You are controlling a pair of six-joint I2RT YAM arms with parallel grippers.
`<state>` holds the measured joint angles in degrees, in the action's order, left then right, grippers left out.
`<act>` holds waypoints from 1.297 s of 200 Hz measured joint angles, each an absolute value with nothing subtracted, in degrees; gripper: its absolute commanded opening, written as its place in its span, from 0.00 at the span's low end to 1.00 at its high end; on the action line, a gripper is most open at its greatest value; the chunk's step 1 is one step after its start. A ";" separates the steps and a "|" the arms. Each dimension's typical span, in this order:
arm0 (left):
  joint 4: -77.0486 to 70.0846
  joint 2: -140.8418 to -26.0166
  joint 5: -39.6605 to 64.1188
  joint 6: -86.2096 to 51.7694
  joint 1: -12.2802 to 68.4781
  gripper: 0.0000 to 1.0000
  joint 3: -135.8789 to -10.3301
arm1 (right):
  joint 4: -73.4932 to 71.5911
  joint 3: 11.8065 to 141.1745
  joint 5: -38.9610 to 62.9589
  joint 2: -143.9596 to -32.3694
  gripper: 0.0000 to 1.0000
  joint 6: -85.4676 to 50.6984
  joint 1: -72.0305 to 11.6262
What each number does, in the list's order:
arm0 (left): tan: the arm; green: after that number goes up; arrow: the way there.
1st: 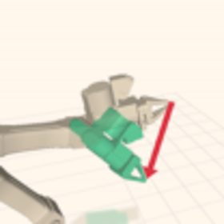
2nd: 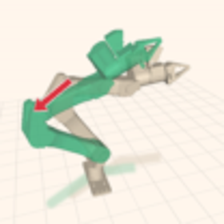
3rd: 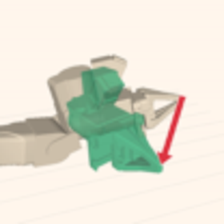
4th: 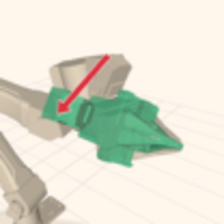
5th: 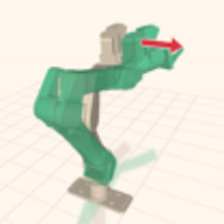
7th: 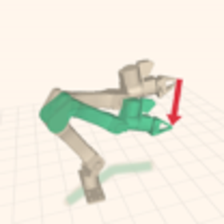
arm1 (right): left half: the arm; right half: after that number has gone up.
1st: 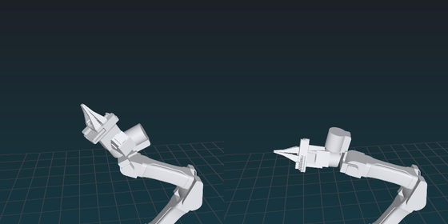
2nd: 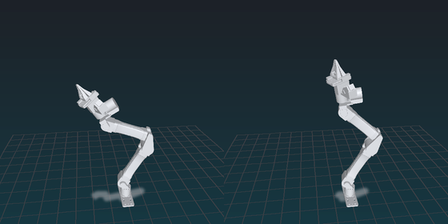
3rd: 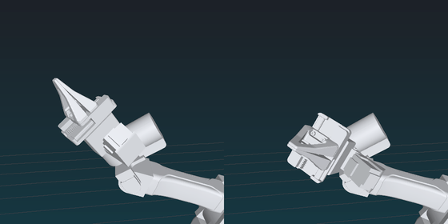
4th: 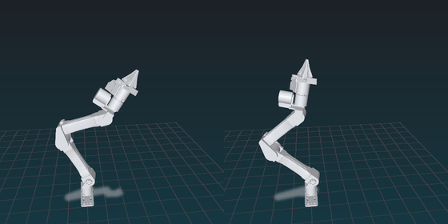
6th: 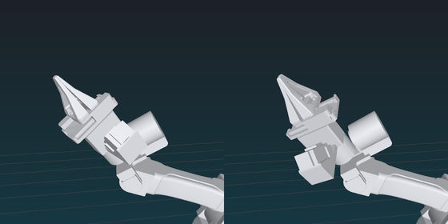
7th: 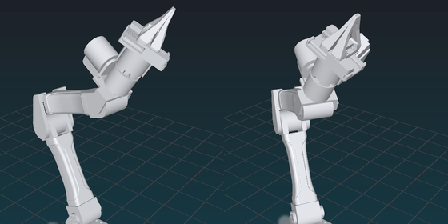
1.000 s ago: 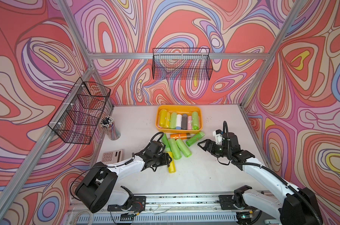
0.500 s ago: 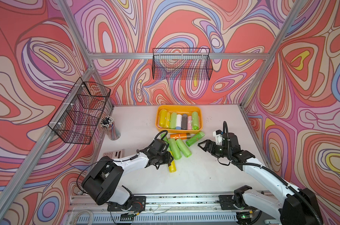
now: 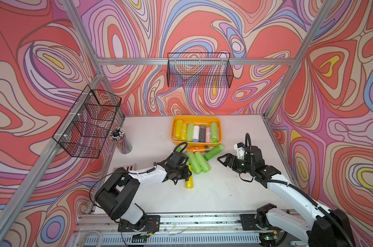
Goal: Put the roll of trash bags into the storage box
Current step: Pick up the roll of trash bags from the center of the board.
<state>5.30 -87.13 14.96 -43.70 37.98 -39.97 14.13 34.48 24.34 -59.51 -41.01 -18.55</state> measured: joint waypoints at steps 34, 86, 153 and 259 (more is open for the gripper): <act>9.43 -84.62 13.32 -43.53 38.17 0.24 -39.99 | 13.26 34.50 25.02 -59.72 0.97 -41.32 -18.55; 13.98 -80.18 11.68 -43.09 38.17 0.22 -40.14 | 11.70 34.85 26.61 -61.80 0.97 -41.69 -18.55; 16.71 -75.11 9.21 -43.03 38.22 0.18 -40.14 | 10.11 35.90 27.00 -62.81 0.97 -41.67 -18.55; 17.91 -75.57 8.75 -42.22 38.22 0.17 -44.80 | 9.98 35.18 26.74 -60.38 0.97 -41.63 -18.55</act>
